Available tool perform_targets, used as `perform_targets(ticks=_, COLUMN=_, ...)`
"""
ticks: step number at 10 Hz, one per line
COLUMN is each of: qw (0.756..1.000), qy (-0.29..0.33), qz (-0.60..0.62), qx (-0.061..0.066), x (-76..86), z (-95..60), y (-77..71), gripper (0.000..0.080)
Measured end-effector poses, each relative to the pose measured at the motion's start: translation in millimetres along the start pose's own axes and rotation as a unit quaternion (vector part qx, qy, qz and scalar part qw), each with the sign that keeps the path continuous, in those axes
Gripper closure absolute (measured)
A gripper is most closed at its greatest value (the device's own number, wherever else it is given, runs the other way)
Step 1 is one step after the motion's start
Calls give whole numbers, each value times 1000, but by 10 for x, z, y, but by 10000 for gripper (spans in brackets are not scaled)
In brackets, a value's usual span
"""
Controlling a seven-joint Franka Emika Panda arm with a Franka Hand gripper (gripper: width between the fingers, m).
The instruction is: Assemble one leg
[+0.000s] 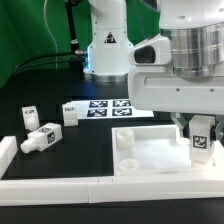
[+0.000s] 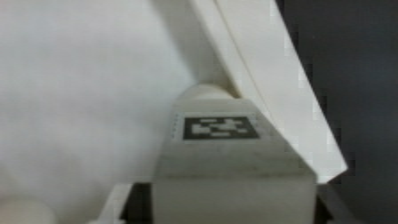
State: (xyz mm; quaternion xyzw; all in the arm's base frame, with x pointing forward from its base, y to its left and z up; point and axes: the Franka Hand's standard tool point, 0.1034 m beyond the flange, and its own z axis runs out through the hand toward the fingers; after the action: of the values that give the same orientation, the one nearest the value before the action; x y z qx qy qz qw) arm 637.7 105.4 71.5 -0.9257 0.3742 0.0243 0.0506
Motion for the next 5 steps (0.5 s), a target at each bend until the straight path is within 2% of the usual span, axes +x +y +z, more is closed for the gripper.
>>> perform_targets(ticks=1, qw=997, qy=-2, qz=83, qx=-3, x=-12, z=-5, y=-2, gripper=515)
perform_targets(ticks=4, qw=959, qy=-3, qz=281, qx=23, x=4, z=2, y=-53, gripper=515)
perform_targets(ticks=5, qw=959, qy=-3, qz=281, qx=23, x=5, z=2, y=-52, gripper=515)
